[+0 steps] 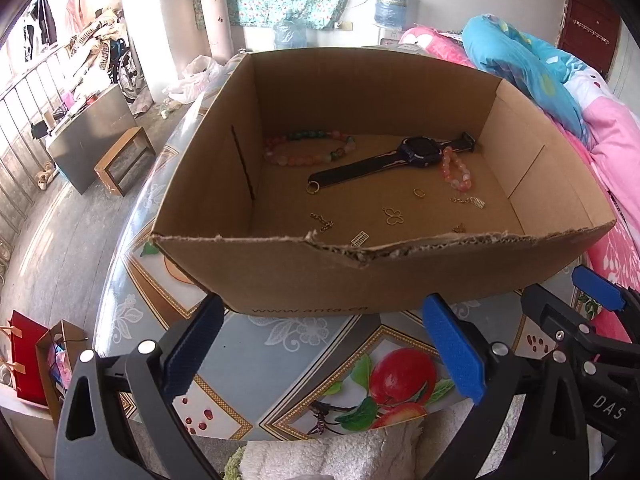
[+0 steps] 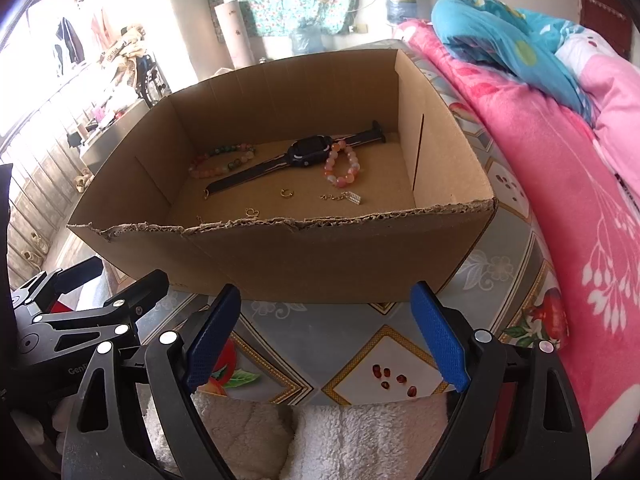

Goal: Organize jewelry

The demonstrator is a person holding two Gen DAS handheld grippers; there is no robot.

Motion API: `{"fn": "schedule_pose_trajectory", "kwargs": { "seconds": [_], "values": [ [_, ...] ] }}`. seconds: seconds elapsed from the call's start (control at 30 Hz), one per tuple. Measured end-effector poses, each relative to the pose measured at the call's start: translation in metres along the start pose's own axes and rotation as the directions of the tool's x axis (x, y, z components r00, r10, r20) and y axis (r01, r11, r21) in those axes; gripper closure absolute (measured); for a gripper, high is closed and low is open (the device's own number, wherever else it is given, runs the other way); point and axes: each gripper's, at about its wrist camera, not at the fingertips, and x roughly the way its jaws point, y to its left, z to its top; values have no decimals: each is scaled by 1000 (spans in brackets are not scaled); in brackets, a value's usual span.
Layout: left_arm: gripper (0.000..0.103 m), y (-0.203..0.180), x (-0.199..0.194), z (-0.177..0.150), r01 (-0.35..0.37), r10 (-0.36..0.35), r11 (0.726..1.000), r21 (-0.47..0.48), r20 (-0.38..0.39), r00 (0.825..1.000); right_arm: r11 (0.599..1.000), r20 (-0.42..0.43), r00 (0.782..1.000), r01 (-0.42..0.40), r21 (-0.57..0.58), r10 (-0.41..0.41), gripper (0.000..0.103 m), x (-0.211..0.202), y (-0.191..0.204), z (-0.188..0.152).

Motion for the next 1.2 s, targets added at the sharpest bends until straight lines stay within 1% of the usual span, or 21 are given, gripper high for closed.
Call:
{"fn": "schedule_pose_trajectory", "kwargs": {
  "seconds": [0.4, 1.2],
  "values": [
    [6, 4, 9, 1, -7, 7, 1000, -6, -35, 999, 1000, -11, 1000, 4, 1, -4, 20, 6, 2, 4],
    [6, 3, 4, 2, 0, 0, 1000, -6, -23, 1000, 1000, -9, 1000, 4, -6, -4, 20, 4, 6, 3]
  ]
}}
